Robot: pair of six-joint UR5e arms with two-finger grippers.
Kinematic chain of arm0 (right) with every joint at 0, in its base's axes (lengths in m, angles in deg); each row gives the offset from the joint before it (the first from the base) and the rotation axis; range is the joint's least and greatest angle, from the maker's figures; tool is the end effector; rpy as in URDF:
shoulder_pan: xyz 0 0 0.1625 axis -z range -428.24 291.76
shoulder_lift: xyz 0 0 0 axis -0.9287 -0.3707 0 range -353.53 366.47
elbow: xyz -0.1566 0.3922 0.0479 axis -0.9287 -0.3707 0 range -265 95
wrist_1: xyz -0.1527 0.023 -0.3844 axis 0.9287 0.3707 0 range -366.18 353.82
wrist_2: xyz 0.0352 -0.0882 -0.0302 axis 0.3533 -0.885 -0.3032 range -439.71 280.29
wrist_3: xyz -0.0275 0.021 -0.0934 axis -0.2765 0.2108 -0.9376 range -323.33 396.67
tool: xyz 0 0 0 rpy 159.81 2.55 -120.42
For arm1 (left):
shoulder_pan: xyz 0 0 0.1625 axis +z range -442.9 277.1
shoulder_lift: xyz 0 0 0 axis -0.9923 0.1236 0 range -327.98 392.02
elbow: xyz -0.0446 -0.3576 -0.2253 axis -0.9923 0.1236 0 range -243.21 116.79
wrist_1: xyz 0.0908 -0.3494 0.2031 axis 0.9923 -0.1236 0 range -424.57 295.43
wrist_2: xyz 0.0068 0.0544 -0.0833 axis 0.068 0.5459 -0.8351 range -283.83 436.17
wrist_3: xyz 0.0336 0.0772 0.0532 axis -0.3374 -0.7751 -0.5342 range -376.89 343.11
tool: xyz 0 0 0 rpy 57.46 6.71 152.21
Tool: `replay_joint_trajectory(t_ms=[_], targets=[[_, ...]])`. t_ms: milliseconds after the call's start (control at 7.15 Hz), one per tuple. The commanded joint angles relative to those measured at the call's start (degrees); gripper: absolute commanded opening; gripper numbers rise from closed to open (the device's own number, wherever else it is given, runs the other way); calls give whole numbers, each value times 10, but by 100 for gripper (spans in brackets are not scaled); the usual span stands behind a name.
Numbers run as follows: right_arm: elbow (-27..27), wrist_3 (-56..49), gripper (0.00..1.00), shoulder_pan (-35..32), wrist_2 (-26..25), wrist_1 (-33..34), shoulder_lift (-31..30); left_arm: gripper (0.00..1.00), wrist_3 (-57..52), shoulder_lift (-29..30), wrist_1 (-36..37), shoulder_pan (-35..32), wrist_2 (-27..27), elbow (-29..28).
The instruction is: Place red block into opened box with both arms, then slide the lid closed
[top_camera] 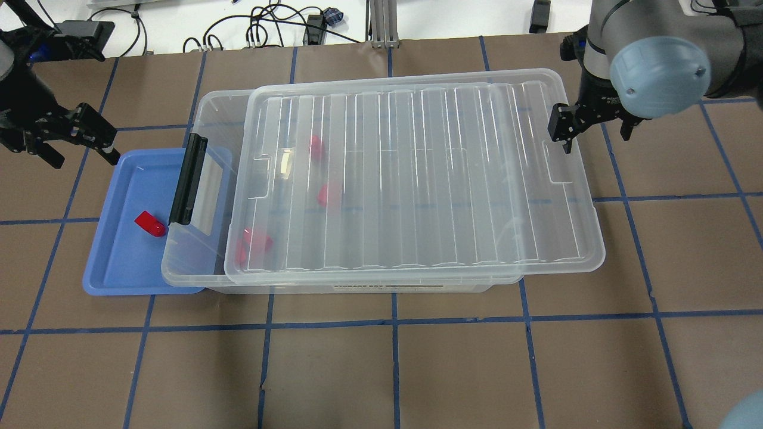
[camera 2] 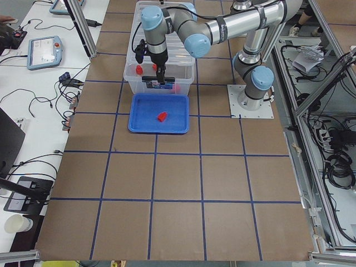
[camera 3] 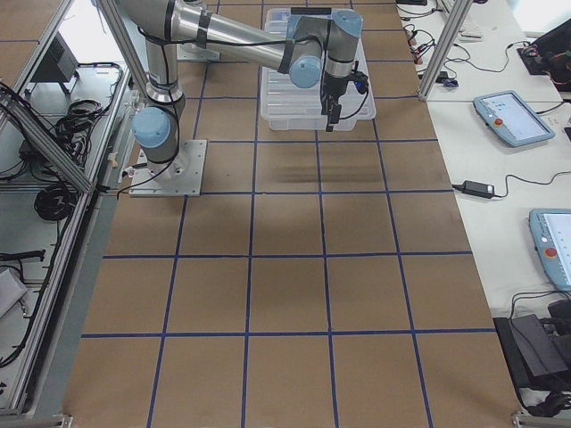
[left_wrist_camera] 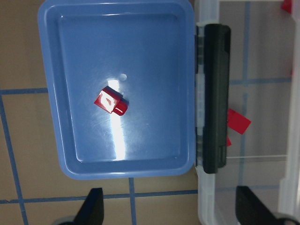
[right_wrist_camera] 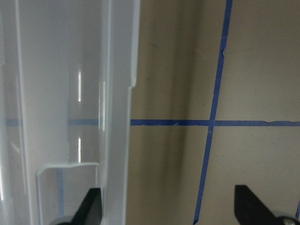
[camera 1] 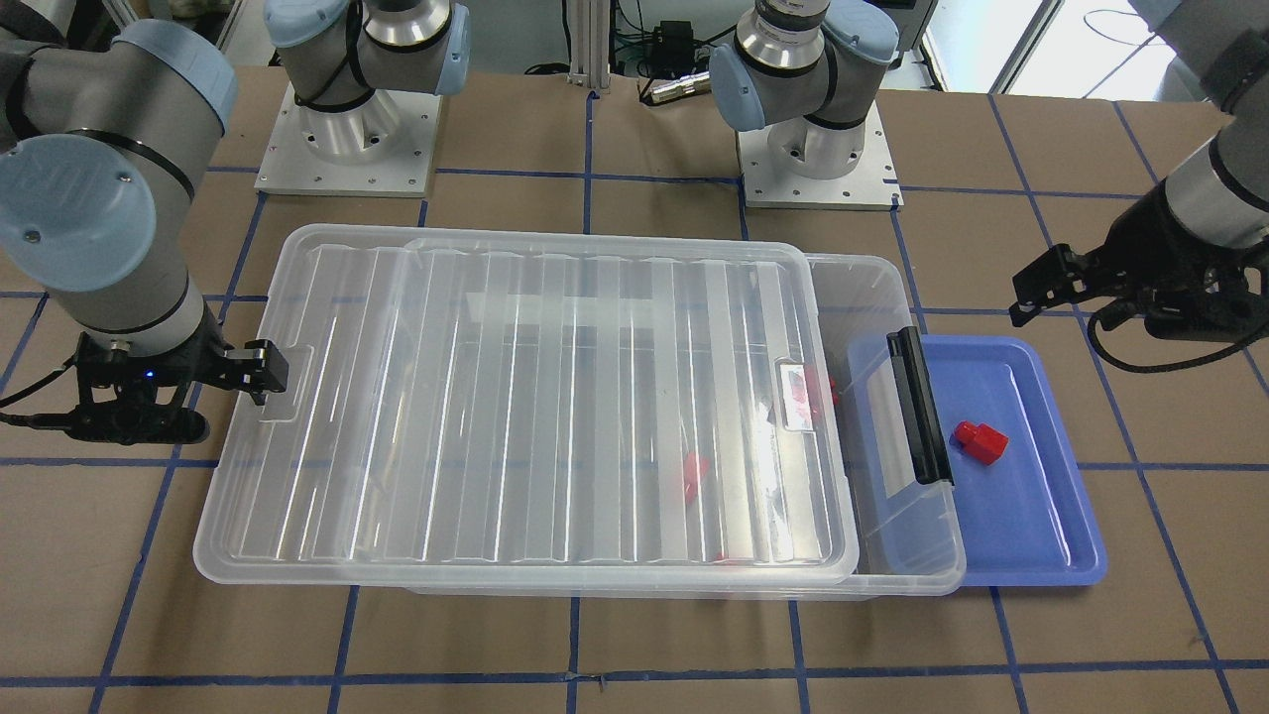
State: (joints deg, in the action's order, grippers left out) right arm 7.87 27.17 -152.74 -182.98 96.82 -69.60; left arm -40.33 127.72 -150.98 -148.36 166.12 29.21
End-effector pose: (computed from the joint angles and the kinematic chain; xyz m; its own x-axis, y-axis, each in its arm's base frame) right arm 0.0553 -0.5788 0.3583 -0.9727 -0.0868 0.2150 -0.0658 0.9925 0.1031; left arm 0.0955 -0.5303 0.4228 -0.9993 -0.0205 0.0323 -0.0181 0.9972 0.0722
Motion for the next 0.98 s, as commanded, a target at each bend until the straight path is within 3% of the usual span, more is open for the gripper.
replay_joint_trajectory(t_ms=[0, 280, 699, 839], targets=[[0, -58, 100, 34, -2, 21, -2, 100, 54, 21, 122, 44, -3, 70], [-1, -96, 100, 61, -2, 23, -2, 100, 132, 32, 165, 71, -2, 138], [-1, -140, 100, 90, -1, 32, -2, 98, 176, 81, 299, 71, -7, 179], [-1, -144, 100, 92, -2, 33, -1, 94, 189, 103, 314, 69, -34, 181]])
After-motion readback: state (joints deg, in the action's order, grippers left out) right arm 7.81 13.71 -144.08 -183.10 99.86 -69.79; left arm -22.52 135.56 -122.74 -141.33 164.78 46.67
